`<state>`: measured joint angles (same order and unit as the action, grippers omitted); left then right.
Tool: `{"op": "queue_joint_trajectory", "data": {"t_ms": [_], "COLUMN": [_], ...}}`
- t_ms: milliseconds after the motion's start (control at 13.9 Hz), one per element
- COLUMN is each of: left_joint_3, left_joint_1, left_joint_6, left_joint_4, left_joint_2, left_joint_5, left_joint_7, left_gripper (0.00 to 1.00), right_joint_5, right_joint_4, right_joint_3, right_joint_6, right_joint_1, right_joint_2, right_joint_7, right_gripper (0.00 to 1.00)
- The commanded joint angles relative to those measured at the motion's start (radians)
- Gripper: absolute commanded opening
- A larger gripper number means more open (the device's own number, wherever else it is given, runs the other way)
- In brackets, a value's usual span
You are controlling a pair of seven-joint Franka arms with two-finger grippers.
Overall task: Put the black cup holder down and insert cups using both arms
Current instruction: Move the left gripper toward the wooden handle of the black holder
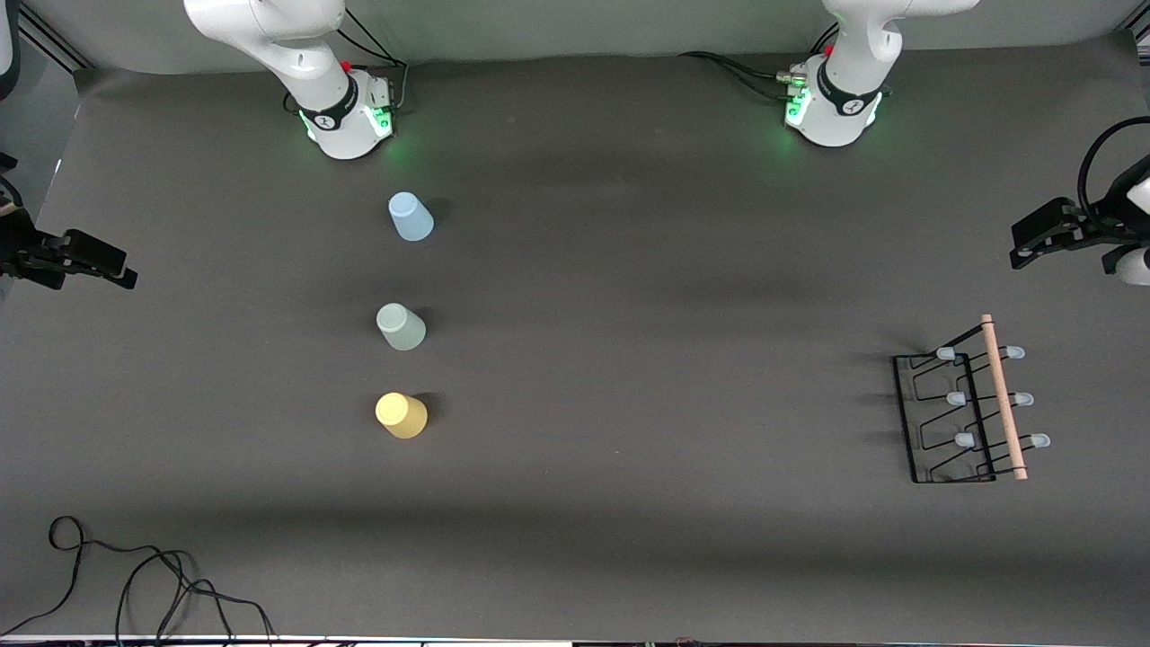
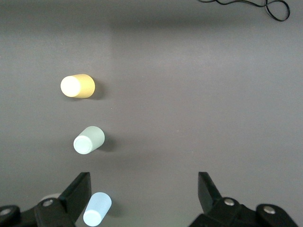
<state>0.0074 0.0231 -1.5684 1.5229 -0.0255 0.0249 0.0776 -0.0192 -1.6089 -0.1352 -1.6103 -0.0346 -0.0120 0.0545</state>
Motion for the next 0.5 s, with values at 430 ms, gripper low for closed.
{"op": "queue_joint_trajectory", "data": {"t_ms": [430], "left_joint_3": [0.003], "left_joint_1": [-0.002], "left_joint_6": [-0.013], "left_joint_4": [0.040], "left_joint_2": [-0.013], "left_joint_5": [0.017], "left_joint_7": [-0.016], "left_gripper": [1.00], "right_joint_5": [0.010], "right_joint_4": [0.029], "right_joint_3": [-0.003], "right_joint_6": [0.020], "right_joint_1": [-0.001], "right_joint_2": [-0.014], "right_joint_7": [0.019], "right_gripper": [1.00]}}
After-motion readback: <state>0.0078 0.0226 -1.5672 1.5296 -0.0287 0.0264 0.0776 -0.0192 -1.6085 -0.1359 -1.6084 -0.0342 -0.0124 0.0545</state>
